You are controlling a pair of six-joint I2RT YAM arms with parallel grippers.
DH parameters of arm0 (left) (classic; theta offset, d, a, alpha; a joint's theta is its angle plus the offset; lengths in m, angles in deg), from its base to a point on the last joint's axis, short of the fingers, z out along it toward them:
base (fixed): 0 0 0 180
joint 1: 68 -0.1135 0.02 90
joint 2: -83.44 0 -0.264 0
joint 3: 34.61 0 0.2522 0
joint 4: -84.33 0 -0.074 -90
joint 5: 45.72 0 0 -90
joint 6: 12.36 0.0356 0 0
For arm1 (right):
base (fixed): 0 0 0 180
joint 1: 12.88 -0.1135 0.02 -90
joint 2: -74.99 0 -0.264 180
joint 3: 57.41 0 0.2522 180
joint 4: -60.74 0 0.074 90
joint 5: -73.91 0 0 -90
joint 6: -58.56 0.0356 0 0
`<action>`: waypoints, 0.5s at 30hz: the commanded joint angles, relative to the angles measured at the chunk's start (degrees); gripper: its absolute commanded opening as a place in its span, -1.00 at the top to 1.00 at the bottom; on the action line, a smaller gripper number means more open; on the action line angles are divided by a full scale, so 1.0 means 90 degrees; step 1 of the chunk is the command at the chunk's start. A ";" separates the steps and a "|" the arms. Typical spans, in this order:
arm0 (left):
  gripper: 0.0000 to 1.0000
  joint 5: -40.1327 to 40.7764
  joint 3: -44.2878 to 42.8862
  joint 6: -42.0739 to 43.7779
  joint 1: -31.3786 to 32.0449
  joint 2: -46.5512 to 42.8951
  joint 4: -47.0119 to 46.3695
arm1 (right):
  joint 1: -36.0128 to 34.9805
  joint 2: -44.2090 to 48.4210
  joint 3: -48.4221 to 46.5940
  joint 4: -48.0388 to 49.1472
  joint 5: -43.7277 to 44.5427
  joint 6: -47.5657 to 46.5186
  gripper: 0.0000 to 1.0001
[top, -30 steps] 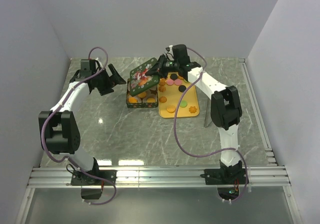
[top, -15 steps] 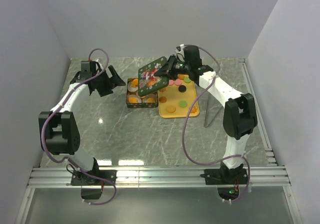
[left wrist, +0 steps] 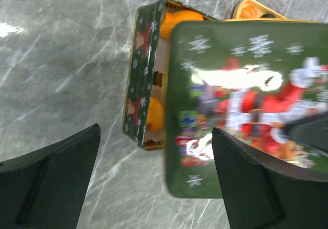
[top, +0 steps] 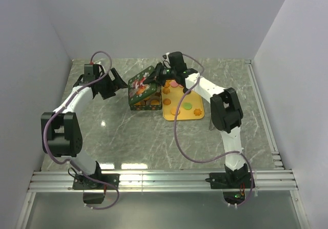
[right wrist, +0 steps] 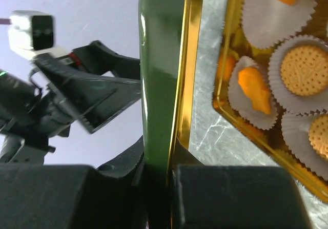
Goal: Pack the cookies
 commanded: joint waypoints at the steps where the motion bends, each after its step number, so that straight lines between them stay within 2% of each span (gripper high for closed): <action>1: -0.91 -0.0354 0.0005 -0.0096 0.0041 0.0252 -0.0512 | -0.0048 -0.0210 -0.0476 0.0466 -0.0066 0.0364 1.00; 9: -0.80 -0.0764 -0.0433 -0.0262 0.0060 0.1287 -0.0795 | -0.0116 -0.0631 -0.0730 0.0739 0.0138 0.0706 1.00; 15: -0.56 -0.1155 -0.0668 -0.0428 0.0080 0.1747 -0.1020 | -0.0155 -0.0709 -0.0594 0.0915 0.0383 0.0765 1.00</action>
